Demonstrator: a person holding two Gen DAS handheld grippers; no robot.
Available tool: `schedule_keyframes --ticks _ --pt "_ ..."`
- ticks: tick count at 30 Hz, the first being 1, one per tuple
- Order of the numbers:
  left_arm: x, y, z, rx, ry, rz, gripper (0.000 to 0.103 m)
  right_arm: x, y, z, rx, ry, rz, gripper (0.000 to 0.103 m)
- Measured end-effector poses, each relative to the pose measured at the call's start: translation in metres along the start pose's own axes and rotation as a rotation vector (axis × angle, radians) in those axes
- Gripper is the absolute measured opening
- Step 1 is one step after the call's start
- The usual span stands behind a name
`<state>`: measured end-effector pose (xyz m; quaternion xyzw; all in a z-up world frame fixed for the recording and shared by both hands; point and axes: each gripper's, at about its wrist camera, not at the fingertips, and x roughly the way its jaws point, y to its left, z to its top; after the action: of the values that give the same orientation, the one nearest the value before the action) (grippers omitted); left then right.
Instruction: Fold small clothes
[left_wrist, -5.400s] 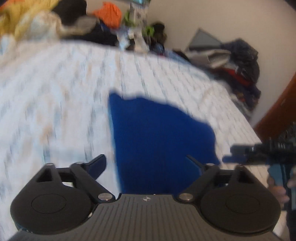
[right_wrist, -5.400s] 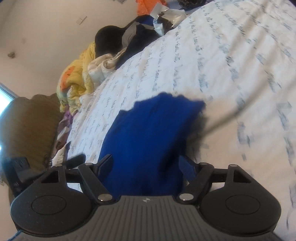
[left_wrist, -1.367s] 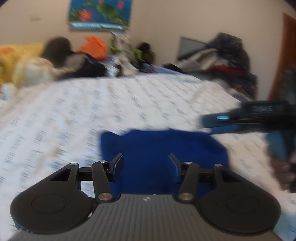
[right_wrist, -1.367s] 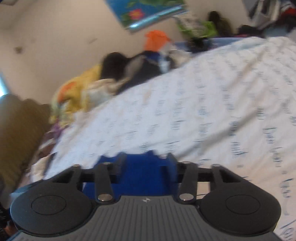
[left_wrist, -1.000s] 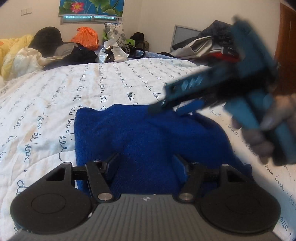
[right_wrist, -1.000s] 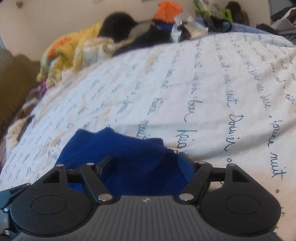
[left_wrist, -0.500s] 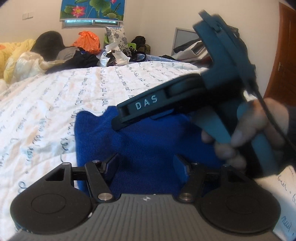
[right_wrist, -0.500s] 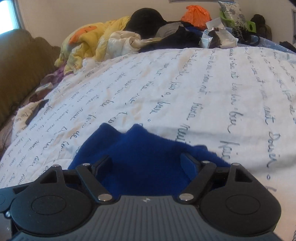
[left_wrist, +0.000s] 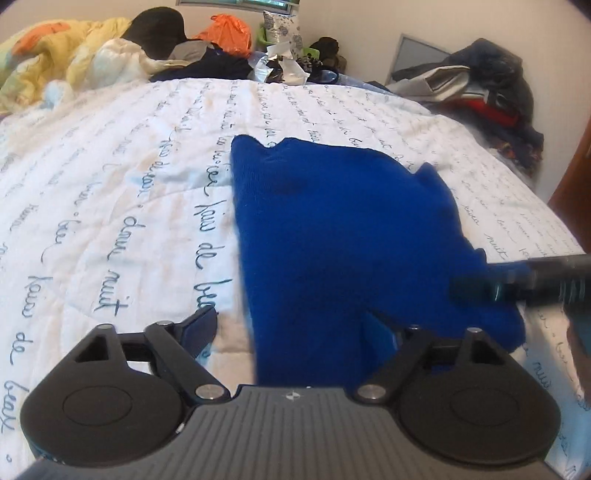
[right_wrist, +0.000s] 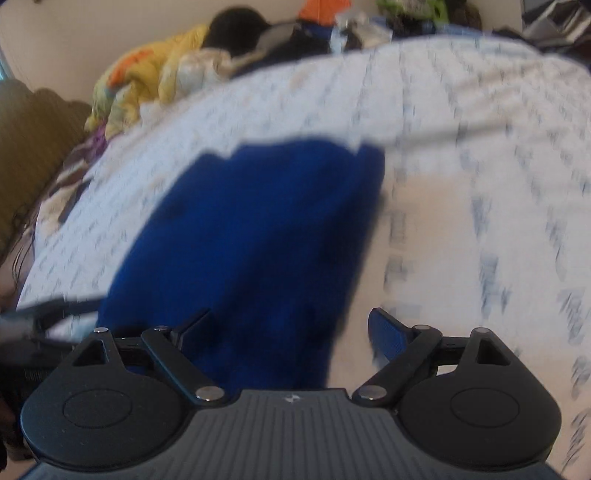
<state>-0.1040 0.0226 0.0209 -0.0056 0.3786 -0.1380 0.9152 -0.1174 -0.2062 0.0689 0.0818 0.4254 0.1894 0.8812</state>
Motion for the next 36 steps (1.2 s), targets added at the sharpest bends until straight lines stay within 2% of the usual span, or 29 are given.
schedule_keyframes --ticks 1,2,3,5,7,8,10,11,12,15,16,17,20,24,28,33,36 --pt "0.002 -0.005 0.001 0.043 -0.011 0.023 0.064 0.002 0.008 -0.004 -0.077 -0.012 -0.039 0.084" --pt "0.007 -0.004 0.004 0.086 -0.021 0.026 0.064 0.005 0.014 -0.006 -0.150 -0.022 -0.082 0.079" --pt "0.008 -0.003 0.006 0.105 -0.024 0.024 0.065 0.005 0.016 -0.009 -0.185 -0.035 -0.089 0.079" --pt "0.003 0.002 0.009 0.105 -0.007 0.027 0.065 0.002 0.009 -0.008 -0.153 -0.039 -0.077 0.079" --pt "-0.010 0.004 0.005 0.102 -0.004 0.031 0.064 -0.008 0.008 -0.010 -0.108 -0.033 -0.117 0.079" --pt "-0.020 0.003 0.001 0.096 -0.017 0.030 0.069 -0.018 0.008 -0.012 -0.079 -0.041 -0.135 0.079" --pt "-0.035 -0.001 -0.013 0.094 -0.052 0.042 0.092 -0.039 0.011 -0.023 -0.059 -0.078 -0.136 0.083" --pt "-0.041 -0.004 -0.020 0.097 -0.060 0.063 0.093 -0.046 0.013 -0.030 -0.054 -0.088 -0.147 0.093" --pt "-0.044 -0.007 -0.028 0.101 -0.062 0.085 0.093 -0.050 0.015 -0.038 -0.053 -0.085 -0.165 0.096" --pt "-0.039 -0.014 -0.044 0.060 -0.006 0.093 0.094 -0.048 0.023 -0.060 -0.062 -0.021 -0.213 0.097" --pt "-0.036 -0.017 -0.047 0.055 -0.002 0.100 0.101 -0.044 0.025 -0.065 -0.045 -0.003 -0.226 0.098" --pt "-0.035 -0.021 -0.051 0.069 -0.024 0.131 0.103 -0.043 0.031 -0.069 -0.064 -0.034 -0.260 0.102" --pt "-0.029 -0.024 -0.055 0.046 -0.072 0.165 0.103 -0.035 0.045 -0.073 -0.029 -0.057 -0.326 0.103" --pt "-0.029 -0.024 -0.056 0.033 -0.083 0.180 0.103 -0.028 0.056 -0.075 0.043 -0.070 -0.392 0.103" --pt "-0.030 -0.026 -0.060 0.029 -0.093 0.190 0.103 -0.029 0.062 -0.076 0.057 -0.048 -0.400 0.103" --pt "-0.031 -0.028 -0.059 0.001 -0.077 0.213 0.103 -0.030 0.070 -0.085 0.077 -0.076 -0.422 0.103" --pt "-0.034 -0.031 -0.059 -0.016 -0.057 0.227 0.103 -0.032 0.075 -0.087 0.058 -0.057 -0.402 0.103"
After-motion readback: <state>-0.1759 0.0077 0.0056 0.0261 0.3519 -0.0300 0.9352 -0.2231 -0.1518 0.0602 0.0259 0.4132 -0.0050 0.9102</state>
